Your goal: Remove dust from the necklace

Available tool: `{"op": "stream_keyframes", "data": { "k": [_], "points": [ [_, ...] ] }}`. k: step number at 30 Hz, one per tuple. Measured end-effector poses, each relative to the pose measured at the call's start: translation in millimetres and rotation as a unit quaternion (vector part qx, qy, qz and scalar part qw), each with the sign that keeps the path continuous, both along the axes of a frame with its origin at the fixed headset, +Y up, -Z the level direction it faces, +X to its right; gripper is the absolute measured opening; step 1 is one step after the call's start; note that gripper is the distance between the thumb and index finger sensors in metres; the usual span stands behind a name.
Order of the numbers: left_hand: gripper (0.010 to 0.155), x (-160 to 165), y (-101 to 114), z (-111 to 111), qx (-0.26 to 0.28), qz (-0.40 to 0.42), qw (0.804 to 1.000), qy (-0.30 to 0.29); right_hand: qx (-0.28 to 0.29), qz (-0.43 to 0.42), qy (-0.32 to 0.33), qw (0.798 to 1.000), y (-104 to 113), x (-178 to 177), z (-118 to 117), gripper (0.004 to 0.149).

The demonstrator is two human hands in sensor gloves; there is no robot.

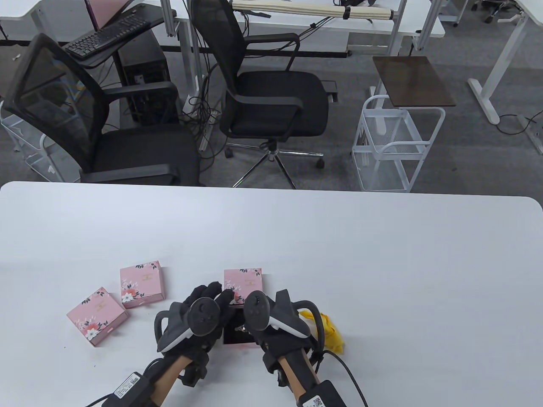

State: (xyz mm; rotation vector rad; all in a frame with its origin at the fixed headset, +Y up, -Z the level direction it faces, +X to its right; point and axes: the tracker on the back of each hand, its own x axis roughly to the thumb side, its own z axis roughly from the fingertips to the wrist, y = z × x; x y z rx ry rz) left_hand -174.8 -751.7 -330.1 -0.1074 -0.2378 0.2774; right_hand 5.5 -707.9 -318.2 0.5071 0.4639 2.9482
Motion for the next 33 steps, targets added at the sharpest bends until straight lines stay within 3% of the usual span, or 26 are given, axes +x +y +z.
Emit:
{"op": "stream_keyframes", "data": {
  "k": [5, 10, 15, 20, 25, 33],
  "points": [
    [0.063, 3, -13, -4, -0.062, 0.001, 0.998, -0.031, -0.04, 0.04, 0.011, 0.998, -14, 9, 9, 0.055],
    [0.065, 8, -20, -4, -0.07, -0.024, 0.997, -0.035, -0.054, 0.046, 0.021, 0.997, -32, 11, 12, 0.061],
    [0.064, 11, -26, -4, -0.082, -0.026, 0.995, -0.047, -0.019, 0.063, 0.028, 0.997, -43, 6, 13, 0.062],
    [0.062, 8, -25, -6, -0.083, -0.015, 0.996, -0.042, 0.039, 0.07, 0.025, 0.997, -45, 4, 14, 0.055],
    [0.062, 8, -25, -6, -0.084, -0.012, 0.996, -0.041, 0.069, 0.06, 0.028, 0.995, -45, 6, 15, 0.043],
    [0.06, 5, -25, -7, -0.085, -0.004, 0.996, -0.039, 0.127, 0.046, 0.033, 0.99, -37, 6, 18, 0.042]
  ]
}}
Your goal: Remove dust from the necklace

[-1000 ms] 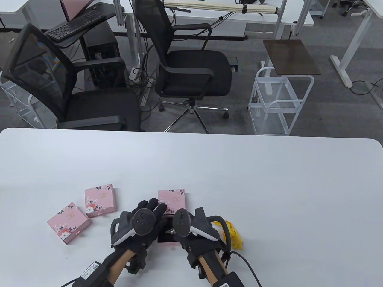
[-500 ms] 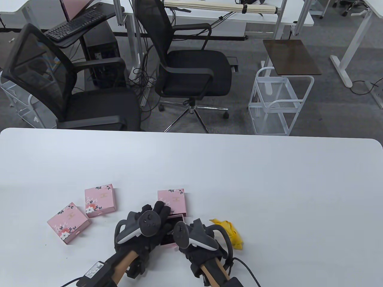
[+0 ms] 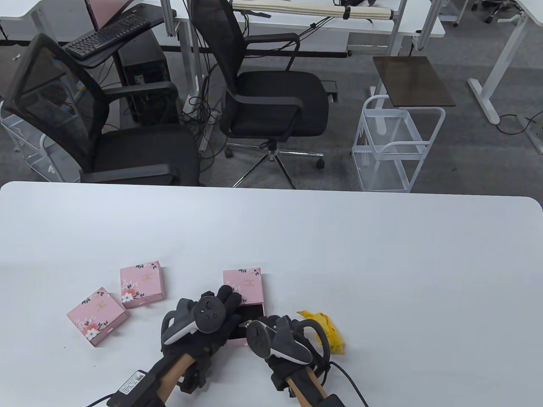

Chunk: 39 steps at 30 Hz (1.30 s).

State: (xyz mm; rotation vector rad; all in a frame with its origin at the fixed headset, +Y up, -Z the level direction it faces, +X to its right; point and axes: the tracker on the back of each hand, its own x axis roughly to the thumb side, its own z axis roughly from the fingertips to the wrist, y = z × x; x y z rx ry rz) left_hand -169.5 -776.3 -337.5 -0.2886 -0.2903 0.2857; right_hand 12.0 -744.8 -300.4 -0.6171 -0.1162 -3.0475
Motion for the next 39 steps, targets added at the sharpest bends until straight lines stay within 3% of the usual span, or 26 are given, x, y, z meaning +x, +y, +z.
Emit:
{"op": "stream_keyframes", "data": {
  "k": [11, 14, 16, 21, 29, 39],
  "points": [
    [0.059, -2, -1, -2, -0.021, 0.023, 1.0, 0.004, 0.024, -0.006, -0.019, 1.0, -13, -3, -3, 0.042],
    [0.058, -2, 0, -3, -0.024, 0.02, 1.0, 0.003, 0.038, -0.002, -0.029, 0.999, -16, -3, -5, 0.053],
    [0.059, -1, -1, -2, -0.029, 0.008, 1.0, -0.001, 0.026, -0.002, -0.04, 0.999, -19, -5, -7, 0.064],
    [0.059, -2, -2, -4, -0.033, 0.015, 0.999, -0.001, -0.008, -0.002, -0.056, 0.998, -20, -12, -16, 0.075],
    [0.059, -4, -3, -6, -0.042, 0.024, 0.999, -0.004, 0.013, 0.007, -0.081, 0.997, -16, -23, -33, 0.072],
    [0.058, -4, -2, -6, -0.044, 0.032, 0.999, -0.004, 0.08, 0.014, -0.109, 0.991, -12, -27, -40, 0.073]
  ]
}}
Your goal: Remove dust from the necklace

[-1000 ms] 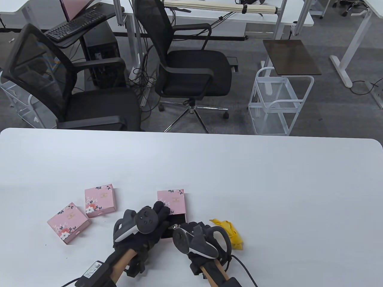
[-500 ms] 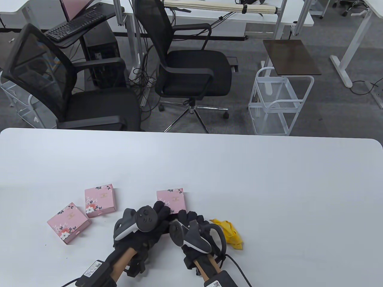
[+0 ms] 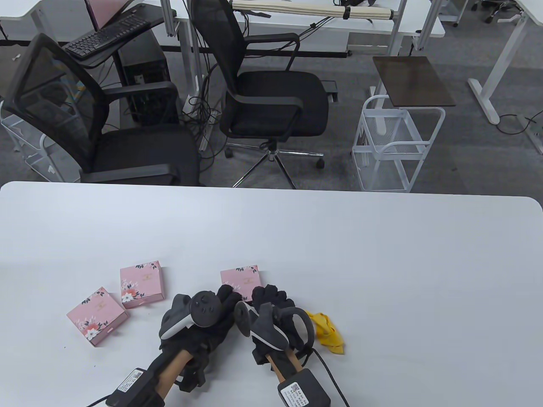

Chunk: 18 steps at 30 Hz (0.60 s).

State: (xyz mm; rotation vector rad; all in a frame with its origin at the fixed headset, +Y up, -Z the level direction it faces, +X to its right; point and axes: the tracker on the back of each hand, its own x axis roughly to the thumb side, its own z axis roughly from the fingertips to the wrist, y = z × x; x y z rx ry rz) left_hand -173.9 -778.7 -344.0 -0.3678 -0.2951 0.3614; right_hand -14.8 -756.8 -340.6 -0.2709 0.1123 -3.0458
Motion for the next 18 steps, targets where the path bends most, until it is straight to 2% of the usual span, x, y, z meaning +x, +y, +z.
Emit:
{"op": "stream_keyframes", "data": {
  "k": [8, 18],
  "points": [
    [0.058, -1, 0, 0, -0.002, 0.002, 1.0, -0.001, -0.01, -0.006, -0.011, 1.0, 1, -4, -12, 0.079],
    [0.058, -1, 0, -1, -0.003, 0.009, 1.0, -0.003, -0.025, -0.013, -0.028, 0.999, 3, -8, -21, 0.068]
  ]
}}
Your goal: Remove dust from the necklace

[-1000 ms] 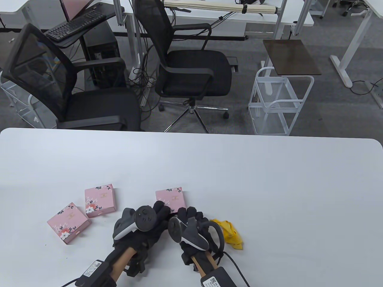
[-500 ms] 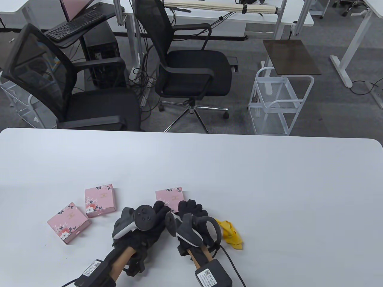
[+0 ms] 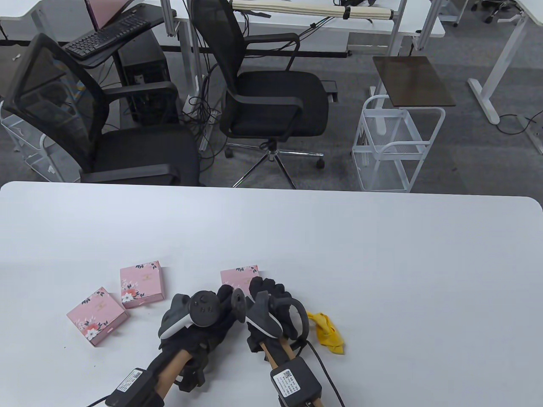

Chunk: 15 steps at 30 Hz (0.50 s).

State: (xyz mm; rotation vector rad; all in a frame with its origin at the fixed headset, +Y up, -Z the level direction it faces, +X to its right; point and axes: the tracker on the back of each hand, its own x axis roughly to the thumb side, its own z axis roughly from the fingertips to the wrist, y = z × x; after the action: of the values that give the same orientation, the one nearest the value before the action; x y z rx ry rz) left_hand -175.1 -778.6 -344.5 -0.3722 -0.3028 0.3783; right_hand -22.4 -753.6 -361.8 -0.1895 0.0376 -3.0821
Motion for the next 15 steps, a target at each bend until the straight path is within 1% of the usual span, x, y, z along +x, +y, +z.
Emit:
{"op": "stream_keyframes", "data": {
  "k": [3, 6, 7, 9, 11, 13, 15],
  "points": [
    [0.058, -1, 0, 0, -0.001, 0.007, 1.0, 0.0, -0.006, -0.006, 0.003, 1.0, 0, 2, 1, 0.067],
    [0.059, -6, 3, -1, 0.011, 0.025, 1.0, 0.009, -0.044, -0.012, 0.005, 0.999, 9, 5, 1, 0.068],
    [0.061, -9, 5, -1, 0.011, 0.029, 0.999, 0.015, -0.049, -0.012, 0.005, 0.999, 11, 5, 1, 0.069],
    [0.062, -18, 13, 3, 0.024, 0.048, 0.998, 0.028, -0.057, -0.008, 0.005, 0.998, 21, 5, 0, 0.073],
    [0.063, -32, 28, 8, 0.049, 0.067, 0.995, 0.052, -0.05, -0.028, 0.008, 0.998, 31, 2, -3, 0.075],
    [0.063, -42, 38, 12, 0.061, 0.09, 0.992, 0.068, -0.056, -0.052, 0.007, 0.997, 34, -2, -5, 0.077],
    [0.063, -53, 49, 21, 0.07, 0.109, 0.988, 0.079, -0.072, -0.083, 0.007, 0.994, 33, -9, -7, 0.08]
  ]
}}
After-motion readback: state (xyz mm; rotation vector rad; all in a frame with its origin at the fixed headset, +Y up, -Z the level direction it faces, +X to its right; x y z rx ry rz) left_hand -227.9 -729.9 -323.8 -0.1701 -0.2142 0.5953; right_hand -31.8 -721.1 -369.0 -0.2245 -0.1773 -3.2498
